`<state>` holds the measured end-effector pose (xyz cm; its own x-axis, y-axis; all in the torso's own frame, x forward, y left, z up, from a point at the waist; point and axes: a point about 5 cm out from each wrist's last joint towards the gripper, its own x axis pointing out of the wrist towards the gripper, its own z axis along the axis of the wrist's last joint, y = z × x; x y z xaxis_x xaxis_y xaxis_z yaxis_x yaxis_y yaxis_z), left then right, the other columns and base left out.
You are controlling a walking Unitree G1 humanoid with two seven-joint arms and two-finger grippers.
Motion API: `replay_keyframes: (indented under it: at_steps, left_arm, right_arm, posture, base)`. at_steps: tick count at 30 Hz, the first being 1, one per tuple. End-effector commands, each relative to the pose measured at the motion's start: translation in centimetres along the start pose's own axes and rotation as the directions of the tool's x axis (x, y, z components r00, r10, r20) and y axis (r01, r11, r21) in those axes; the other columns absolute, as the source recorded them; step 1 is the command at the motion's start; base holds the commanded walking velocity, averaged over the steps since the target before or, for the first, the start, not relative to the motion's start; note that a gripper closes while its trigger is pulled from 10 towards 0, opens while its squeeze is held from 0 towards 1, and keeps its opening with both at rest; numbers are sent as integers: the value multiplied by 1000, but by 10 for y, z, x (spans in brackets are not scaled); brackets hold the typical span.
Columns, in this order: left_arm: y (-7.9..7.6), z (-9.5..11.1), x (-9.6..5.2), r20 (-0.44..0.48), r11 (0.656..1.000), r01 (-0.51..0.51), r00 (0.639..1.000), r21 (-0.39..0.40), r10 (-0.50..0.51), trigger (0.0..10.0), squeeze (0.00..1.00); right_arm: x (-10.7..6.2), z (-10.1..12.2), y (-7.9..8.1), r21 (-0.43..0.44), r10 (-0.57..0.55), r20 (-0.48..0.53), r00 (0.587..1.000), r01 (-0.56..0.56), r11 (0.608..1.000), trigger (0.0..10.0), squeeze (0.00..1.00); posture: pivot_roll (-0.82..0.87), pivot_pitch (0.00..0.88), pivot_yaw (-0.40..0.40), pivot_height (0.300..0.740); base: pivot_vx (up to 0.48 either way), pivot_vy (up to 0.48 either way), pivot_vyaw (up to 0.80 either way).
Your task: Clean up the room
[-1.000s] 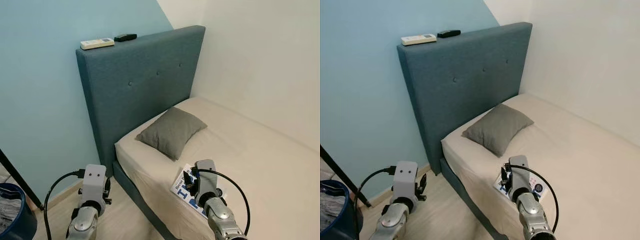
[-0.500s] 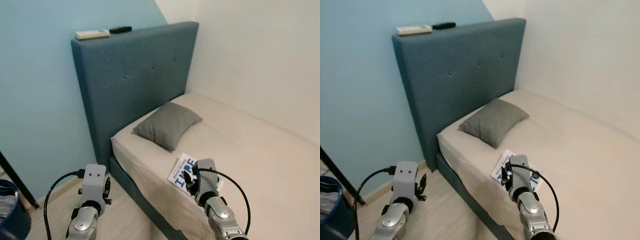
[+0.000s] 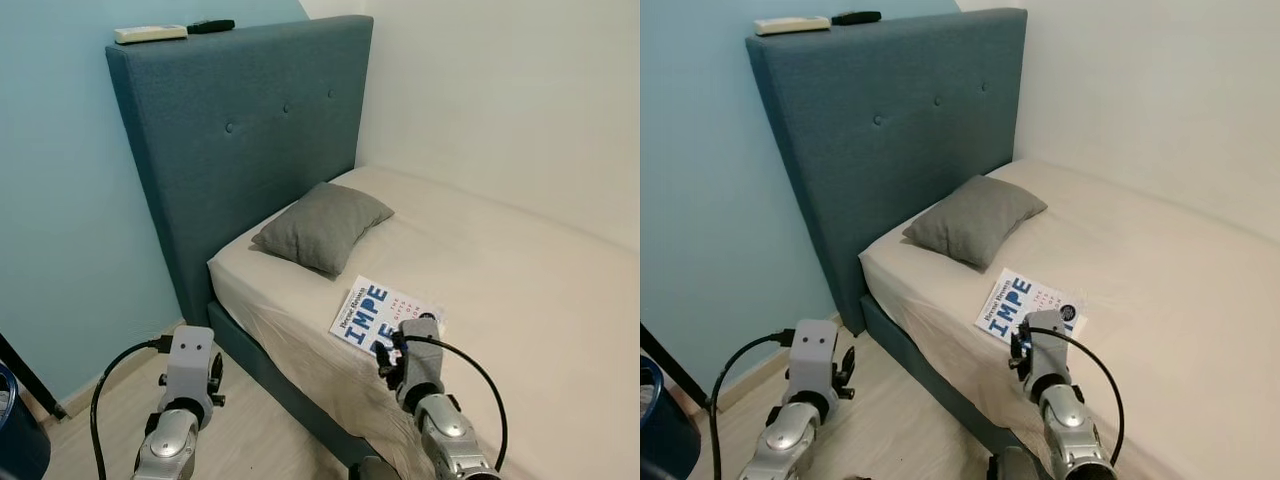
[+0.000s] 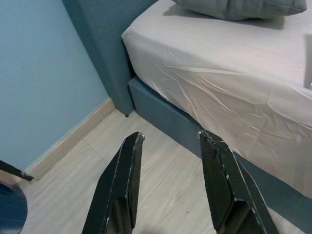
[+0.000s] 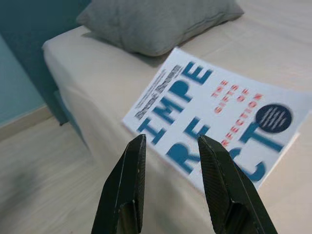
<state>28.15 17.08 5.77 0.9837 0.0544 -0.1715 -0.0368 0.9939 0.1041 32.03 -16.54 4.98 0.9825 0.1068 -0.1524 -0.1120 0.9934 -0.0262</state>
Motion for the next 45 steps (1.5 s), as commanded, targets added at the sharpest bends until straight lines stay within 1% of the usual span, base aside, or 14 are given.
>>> replay_keyframes:
  at_steps: [1,11,25,31,34,35,36,37,38,39,41,43,44,45]
  left_arm:
    - [1,-4,0,-26,1000,-6,1000,3,6,10000,0]
    - [4,-5,-1,-29,1000,-14,999,-1,14,10000,0]
    - [8,-5,-2,-22,1000,-23,999,3,23,10000,0]
    - [9,-4,-2,-17,1000,-24,1000,4,24,10000,0]
    - [12,-3,-3,-8,1000,-26,1000,2,26,10000,0]
    - [14,-1,-3,4,1000,-27,1000,-5,27,10000,0]
    - [18,0,-4,16,999,-35,999,-12,35,10000,0]
    - [18,0,-4,16,999,-35,999,-12,35,10000,0]
    - [23,2,-4,26,999,-45,999,-17,46,10000,0]
    - [23,2,-4,26,999,-45,999,-17,46,10000,0]
    - [32,5,-5,41,997,-70,997,-29,71,10000,0]
    - [34,6,-5,44,997,-74,996,-28,75,10000,0]
    - [36,6,-6,48,997,-75,996,-29,76,10000,0]
    - [36,6,-6,48,997,-75,996,-29,76,10000,0]
  right_arm:
    - [2,3,-2,17,-11,-2,1000,11,1000,10000,0]
    - [7,11,-8,34,-30,13,999,29,999,10000,0]
    - [10,19,-12,40,-45,40,998,43,998,10000,0]
    - [11,22,-12,51,-41,53,998,39,998,10000,0]
    - [13,29,-13,64,-47,80,996,42,997,10000,0]
    - [14,34,-14,86,-48,101,994,39,995,10000,0]
    - [16,39,-17,114,-72,117,990,59,992,10000,90]
    - [16,39,-17,114,-72,117,990,59,992,10000,90]
    - [16,44,-22,152,-100,135,986,79,985,10000,1000]
    - [16,44,-22,152,-100,135,986,79,985,10000,1000]
    - [17,49,-31,200,-161,142,977,131,971,10000,1000]
    - [17,49,-34,200,-186,132,974,157,967,10000,1000]
    - [17,48,-40,206,-228,111,967,202,957,10000,1000]
    - [17,48,-40,206,-228,111,967,202,957,10000,1000]
  posture:
    - [-3,103,-57,615]
    - [0,103,-59,580]
    - [6,102,-60,575]
    - [6,100,-61,555]
    - [6,100,-61,555]
    - [4,97,-61,555]
    - [4,97,-61,555]
    - [4,97,-61,555]
    - [4,97,-61,555]
    - [4,97,-61,555]
    - [8,95,-65,555]
    - [8,95,-65,555]
    - [11,93,-67,555]
    - [11,93,-67,555]
  base:
    - [0,0,0]
    - [0,0,0]
    - [0,0,0]
    - [0,0,0]
    - [0,0,0]
    - [0,0,0]
    - [0,0,0]
    - [0,0,0]
    - [0,0,0]
    - [0,0,0]
    - [0,0,0]
    - [0,0,0]
    - [0,0,0]
    - [0,0,0]
